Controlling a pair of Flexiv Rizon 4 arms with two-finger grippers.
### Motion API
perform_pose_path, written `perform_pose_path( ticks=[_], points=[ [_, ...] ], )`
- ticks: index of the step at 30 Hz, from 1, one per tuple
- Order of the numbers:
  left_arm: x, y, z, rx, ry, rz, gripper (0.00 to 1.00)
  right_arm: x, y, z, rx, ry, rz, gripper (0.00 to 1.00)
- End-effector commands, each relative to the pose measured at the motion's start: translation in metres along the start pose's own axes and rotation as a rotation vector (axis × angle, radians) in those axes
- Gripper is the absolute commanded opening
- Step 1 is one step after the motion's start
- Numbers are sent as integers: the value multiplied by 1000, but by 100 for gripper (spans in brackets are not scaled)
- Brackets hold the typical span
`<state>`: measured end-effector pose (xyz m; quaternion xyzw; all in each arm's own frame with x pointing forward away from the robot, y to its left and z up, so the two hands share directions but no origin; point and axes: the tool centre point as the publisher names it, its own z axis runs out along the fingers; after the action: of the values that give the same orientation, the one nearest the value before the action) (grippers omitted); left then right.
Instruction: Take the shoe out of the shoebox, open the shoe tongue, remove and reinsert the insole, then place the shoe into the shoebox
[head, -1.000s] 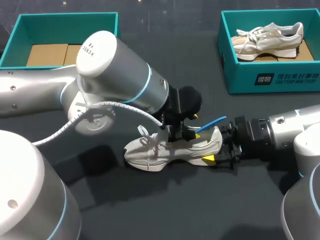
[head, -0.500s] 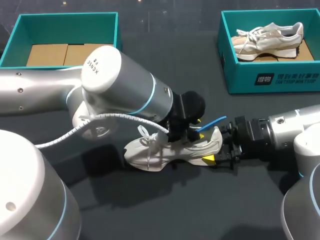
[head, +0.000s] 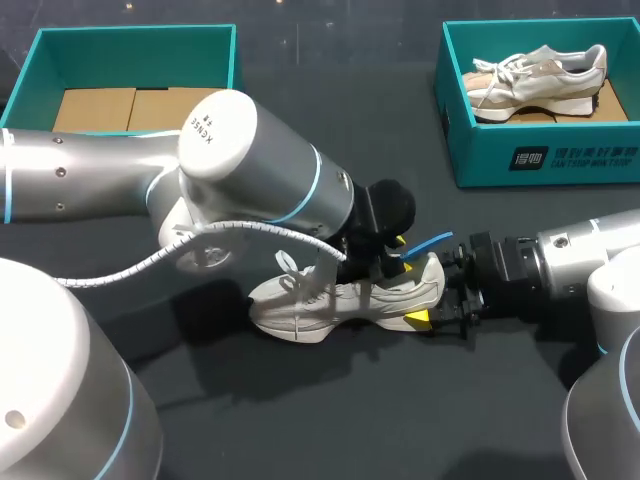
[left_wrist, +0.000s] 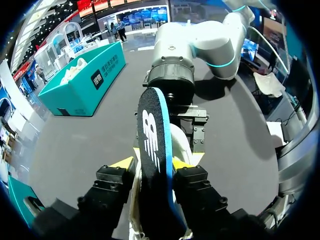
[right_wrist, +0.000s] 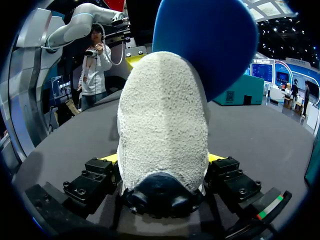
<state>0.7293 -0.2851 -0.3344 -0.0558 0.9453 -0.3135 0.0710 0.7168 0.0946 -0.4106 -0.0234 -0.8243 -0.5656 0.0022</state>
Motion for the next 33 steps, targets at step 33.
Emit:
perform_pose_path(
  ticks=[33],
  points=[
    [27, -99, -81, 173, 217, -104, 0, 1, 1, 1, 4, -1, 1, 0]
  ],
)
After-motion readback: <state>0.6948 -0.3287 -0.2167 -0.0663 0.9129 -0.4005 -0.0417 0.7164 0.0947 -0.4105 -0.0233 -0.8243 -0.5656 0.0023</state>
